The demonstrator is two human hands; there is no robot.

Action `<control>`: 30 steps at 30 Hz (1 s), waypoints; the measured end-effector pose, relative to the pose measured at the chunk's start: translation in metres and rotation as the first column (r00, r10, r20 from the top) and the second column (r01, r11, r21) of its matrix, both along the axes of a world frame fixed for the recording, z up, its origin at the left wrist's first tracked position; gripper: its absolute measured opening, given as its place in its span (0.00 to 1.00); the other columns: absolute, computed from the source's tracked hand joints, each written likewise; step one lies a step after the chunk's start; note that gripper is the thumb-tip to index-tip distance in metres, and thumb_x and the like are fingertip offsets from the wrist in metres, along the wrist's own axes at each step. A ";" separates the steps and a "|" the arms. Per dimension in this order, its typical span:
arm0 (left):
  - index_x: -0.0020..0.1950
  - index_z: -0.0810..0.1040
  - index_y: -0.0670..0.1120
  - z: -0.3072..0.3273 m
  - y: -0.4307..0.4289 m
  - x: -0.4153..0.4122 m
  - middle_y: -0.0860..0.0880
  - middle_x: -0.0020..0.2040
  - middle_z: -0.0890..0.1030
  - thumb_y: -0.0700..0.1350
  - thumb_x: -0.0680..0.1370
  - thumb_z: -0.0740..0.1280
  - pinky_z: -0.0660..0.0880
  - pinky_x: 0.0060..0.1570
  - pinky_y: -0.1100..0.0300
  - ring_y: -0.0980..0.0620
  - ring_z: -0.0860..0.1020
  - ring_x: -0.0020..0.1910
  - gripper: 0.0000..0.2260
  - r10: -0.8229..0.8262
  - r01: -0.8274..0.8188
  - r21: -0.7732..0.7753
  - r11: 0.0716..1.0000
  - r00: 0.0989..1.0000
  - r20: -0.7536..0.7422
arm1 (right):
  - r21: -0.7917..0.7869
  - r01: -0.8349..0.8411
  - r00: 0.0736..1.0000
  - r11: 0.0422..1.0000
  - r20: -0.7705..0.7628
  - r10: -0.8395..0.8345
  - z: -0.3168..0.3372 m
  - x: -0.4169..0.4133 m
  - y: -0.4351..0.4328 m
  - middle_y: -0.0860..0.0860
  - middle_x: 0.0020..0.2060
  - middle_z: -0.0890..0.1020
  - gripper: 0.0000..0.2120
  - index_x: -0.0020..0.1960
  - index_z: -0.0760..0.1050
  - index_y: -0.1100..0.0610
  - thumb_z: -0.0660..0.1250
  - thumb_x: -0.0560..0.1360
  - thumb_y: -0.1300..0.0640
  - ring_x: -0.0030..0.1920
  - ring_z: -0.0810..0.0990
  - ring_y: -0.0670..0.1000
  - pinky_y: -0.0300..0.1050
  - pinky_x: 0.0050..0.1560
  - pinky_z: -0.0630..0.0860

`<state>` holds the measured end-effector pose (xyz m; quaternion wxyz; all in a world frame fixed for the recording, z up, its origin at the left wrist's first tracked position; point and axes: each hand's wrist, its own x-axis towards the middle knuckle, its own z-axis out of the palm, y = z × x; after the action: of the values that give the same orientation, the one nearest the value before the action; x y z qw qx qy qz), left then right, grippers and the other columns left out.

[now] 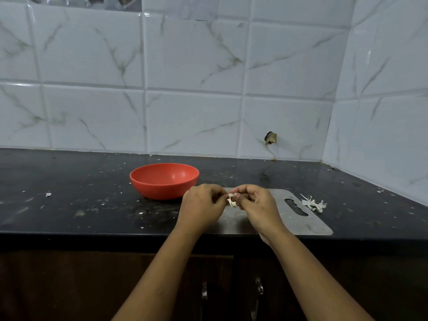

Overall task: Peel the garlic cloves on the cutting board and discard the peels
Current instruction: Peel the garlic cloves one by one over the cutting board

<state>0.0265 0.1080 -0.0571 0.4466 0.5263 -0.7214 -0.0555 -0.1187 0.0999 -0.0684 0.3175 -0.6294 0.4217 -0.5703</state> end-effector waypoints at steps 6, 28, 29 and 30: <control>0.41 0.84 0.50 0.001 0.005 0.001 0.51 0.33 0.82 0.52 0.72 0.61 0.74 0.43 0.49 0.51 0.79 0.33 0.13 0.072 -0.044 -0.177 0.983 0.985 0.159 | 0.002 -0.004 0.999 1.000 -0.041 0.004 0.002 0.000 0.002 0.51 0.40 0.85 0.06 0.47 0.82 0.57 0.67 0.76 0.65 0.42 0.83 0.44 0.36 0.44 0.76; 0.48 0.83 0.53 -0.001 -0.005 0.018 0.53 0.42 0.83 0.56 0.76 0.68 0.74 0.49 0.52 0.52 0.79 0.43 0.09 0.209 -0.201 -0.055 0.978 0.944 0.256 | 0.037 -0.129 0.987 0.991 0.101 0.125 0.007 -0.005 0.008 0.49 0.39 0.85 0.08 0.48 0.82 0.57 0.68 0.75 0.68 0.41 0.82 0.42 0.31 0.41 0.75; 0.48 0.83 0.53 -0.001 -0.004 0.016 0.54 0.42 0.83 0.58 0.75 0.67 0.73 0.48 0.53 0.53 0.79 0.43 0.10 0.224 -0.215 -0.065 0.975 0.930 0.292 | 0.036 -0.134 0.987 0.990 0.097 0.130 0.007 -0.004 0.008 0.48 0.38 0.85 0.08 0.48 0.82 0.58 0.68 0.75 0.68 0.41 0.82 0.42 0.31 0.42 0.75; 0.47 0.82 0.53 -0.001 -0.004 0.015 0.54 0.42 0.82 0.59 0.75 0.67 0.73 0.48 0.54 0.53 0.79 0.43 0.11 0.236 -0.224 -0.072 0.972 0.922 0.308 | 0.037 -0.141 0.987 0.989 0.089 0.137 0.008 -0.004 0.008 0.49 0.39 0.85 0.08 0.48 0.82 0.58 0.69 0.74 0.69 0.41 0.82 0.42 0.32 0.42 0.75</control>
<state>0.0420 0.1042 -0.0577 0.3389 0.6014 -0.7173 0.0946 -0.1224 0.1078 -0.0607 0.3878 -0.6251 0.3752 -0.5641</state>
